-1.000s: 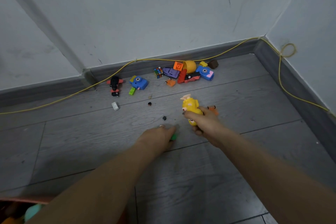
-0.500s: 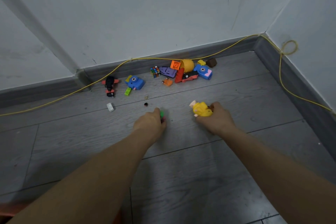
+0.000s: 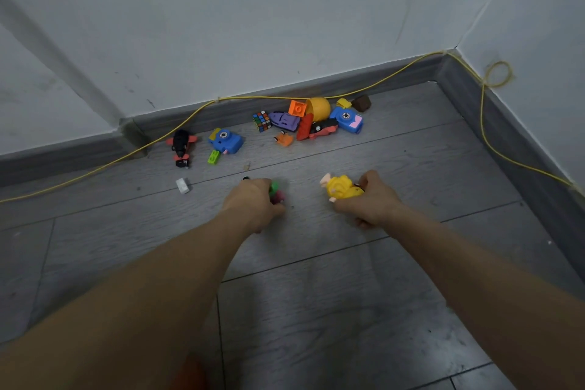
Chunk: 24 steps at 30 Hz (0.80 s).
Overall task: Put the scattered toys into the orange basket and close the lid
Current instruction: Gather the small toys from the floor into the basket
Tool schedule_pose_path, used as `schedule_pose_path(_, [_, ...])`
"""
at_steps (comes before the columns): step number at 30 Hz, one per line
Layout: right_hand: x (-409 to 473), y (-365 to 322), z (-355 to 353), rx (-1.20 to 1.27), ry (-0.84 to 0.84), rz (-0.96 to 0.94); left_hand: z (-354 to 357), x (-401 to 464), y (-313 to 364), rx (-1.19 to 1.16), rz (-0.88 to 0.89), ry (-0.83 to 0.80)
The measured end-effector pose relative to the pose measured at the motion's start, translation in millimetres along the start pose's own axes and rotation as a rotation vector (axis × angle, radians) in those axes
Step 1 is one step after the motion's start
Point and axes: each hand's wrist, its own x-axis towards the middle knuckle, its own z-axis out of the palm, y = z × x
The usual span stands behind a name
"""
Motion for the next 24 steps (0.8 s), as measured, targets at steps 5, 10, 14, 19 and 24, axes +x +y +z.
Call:
schedule_pose_path(5, [-21.3,-27.4,7.8,0.144,-0.118,0.018,-19.2,-13.6,-7.2,-0.141,0.016,0.000])
schedule_pose_path(10, [-71.1,-101.2,26.8,0.299,-0.244,-0.111,-69.2,-44.5,-27.1,-0.262,0.097,0.122])
schedule_pose_path(14, [-127.7,-165.6,39.6,0.442,-0.328,-0.267,-129.5,-93.8,-53.9,-0.267,0.183,0.224])
schedule_pose_path(19, [-225.2,-226.1,69.5,0.453,-0.556,-0.451,-197.5,-192.8,-128.1,-0.239,0.206,0.126])
schedule_pose_path(24, [-301.9,-237.0,116.6,0.161,-0.787,-0.605,-216.1,-268.8,-214.1,-0.177,0.107,-0.083])
